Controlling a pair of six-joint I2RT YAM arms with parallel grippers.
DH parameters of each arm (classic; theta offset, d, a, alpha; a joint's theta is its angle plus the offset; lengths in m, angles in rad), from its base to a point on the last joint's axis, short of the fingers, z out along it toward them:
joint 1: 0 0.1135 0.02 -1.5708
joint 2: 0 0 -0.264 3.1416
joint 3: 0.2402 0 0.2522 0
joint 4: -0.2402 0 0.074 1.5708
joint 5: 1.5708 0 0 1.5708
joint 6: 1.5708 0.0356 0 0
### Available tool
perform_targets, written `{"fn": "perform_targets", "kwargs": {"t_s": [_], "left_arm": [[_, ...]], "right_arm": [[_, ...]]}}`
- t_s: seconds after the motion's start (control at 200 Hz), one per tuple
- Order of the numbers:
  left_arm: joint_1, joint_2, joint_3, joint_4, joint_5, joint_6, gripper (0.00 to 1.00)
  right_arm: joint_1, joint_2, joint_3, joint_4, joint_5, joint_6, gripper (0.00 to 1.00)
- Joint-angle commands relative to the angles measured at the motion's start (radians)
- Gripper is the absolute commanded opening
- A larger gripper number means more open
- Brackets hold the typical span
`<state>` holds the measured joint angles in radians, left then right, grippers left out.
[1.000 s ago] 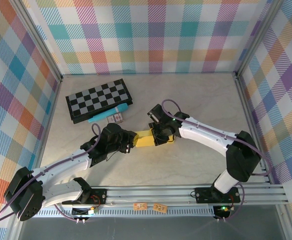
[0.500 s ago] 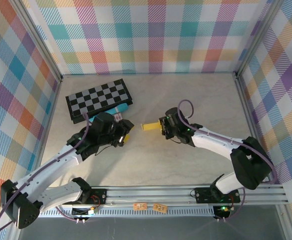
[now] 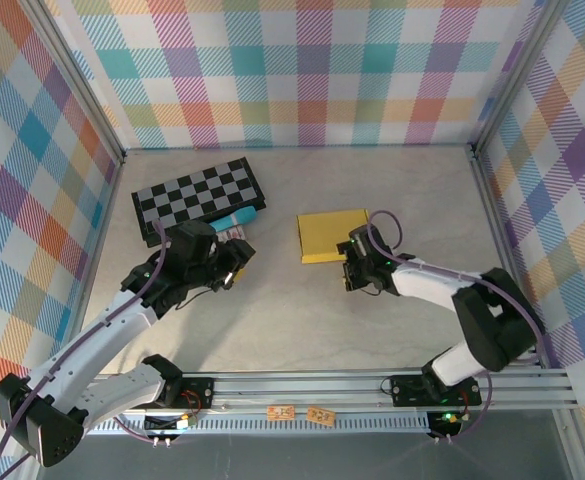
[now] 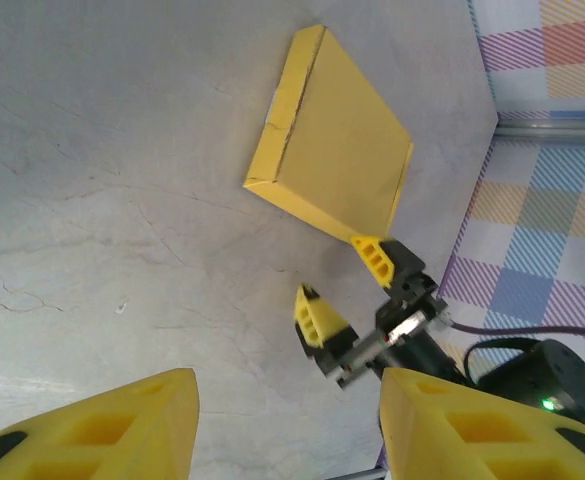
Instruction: Fold the paper box
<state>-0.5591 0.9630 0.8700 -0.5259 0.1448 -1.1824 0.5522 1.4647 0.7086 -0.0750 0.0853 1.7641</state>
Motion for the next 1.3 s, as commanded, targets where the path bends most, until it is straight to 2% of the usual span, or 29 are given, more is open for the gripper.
{"fn": "perform_targets", "kwargs": {"t_s": [0.0,0.045,0.085,0.29,0.305,0.345,0.4,0.5,0.55,0.595,0.64,0.725,0.73,0.745,0.79,0.825,0.925,1.025,1.085,1.21,1.295], "left_arm": [[0.027,-0.024,0.046,-0.029,-0.020,0.057,0.50],[0.038,-0.026,0.064,-0.032,-0.027,0.081,0.50],[0.051,-0.024,0.088,-0.043,-0.032,0.112,0.50],[0.115,-0.001,0.238,-0.134,-0.093,0.316,0.58],[0.121,-0.001,0.245,-0.139,-0.099,0.330,0.65],[0.135,-0.005,0.263,-0.155,-0.119,0.370,0.98],[0.150,-0.013,0.282,-0.187,-0.156,0.419,1.00],[0.194,-0.020,0.290,-0.246,-0.217,0.472,1.00],[0.208,-0.019,0.289,-0.265,-0.242,0.519,1.00],[0.209,-0.019,0.279,-0.271,-0.294,0.578,1.00],[0.209,-0.023,0.259,-0.266,-0.356,0.626,1.00],[0.209,-0.045,0.199,-0.304,-0.617,0.578,1.00],[0.209,-0.047,0.194,-0.307,-0.664,0.575,1.00],[0.209,-0.054,0.178,-0.311,-0.714,0.569,1.00],[0.209,-0.077,0.120,-0.288,-0.817,0.598,1.00],[0.209,-0.093,0.071,-0.253,-0.845,0.676,1.00],[0.212,-0.118,-0.046,-0.143,-0.844,0.881,1.00],[0.223,-0.121,-0.161,-0.035,-0.849,0.984,1.00],[0.247,-0.125,-0.233,0.076,-0.787,1.040,1.00],[0.288,-0.131,-0.364,0.308,-0.682,1.049,1.00],[0.311,-0.085,-0.410,0.442,-0.643,1.066,1.00]], "right_arm": [[-0.053,-0.109,0.102,-0.357,-0.035,-0.080,0.80],[-0.087,-0.138,0.151,-0.449,-0.065,-0.176,0.85],[-0.113,-0.167,0.197,-0.508,-0.066,-0.279,1.00],[-0.198,-0.441,0.292,-0.635,0.030,-0.843,0.99],[-0.198,-0.460,0.302,-0.644,0.043,-0.883,0.99],[-0.199,-0.508,0.328,-0.677,0.085,-0.983,0.99],[-0.200,-0.562,0.359,-0.729,0.170,-1.083,0.99],[-0.208,-0.595,0.349,-0.838,0.527,-1.093,0.99],[-0.242,-0.636,0.228,-0.697,0.558,-1.243,0.99],[-0.278,-0.689,0.072,-0.458,0.518,-1.423,0.99],[-0.303,-0.740,-0.072,-0.263,0.508,-1.508,0.99],[-0.352,-0.790,-0.307,0.084,0.486,-1.640,0.99],[-0.354,-0.789,-0.319,0.110,0.483,-1.645,0.99],[-0.360,-0.786,-0.349,0.166,0.479,-1.655,0.99],[-0.388,-0.750,-0.399,0.254,0.448,-1.653,0.99],[-0.418,-0.708,-0.414,0.277,0.379,-1.643,0.99],[-0.447,-0.595,-0.448,0.401,0.269,-1.669,0.99],[-0.477,-0.473,-0.472,0.547,0.205,-1.650,0.99],[-0.490,-0.391,-0.457,0.610,0.153,-1.676,0.99],[-0.524,-0.195,-0.415,0.847,0.057,-1.702,0.99],[-0.551,-0.070,-0.360,0.892,-0.002,-1.700,0.99]]}}
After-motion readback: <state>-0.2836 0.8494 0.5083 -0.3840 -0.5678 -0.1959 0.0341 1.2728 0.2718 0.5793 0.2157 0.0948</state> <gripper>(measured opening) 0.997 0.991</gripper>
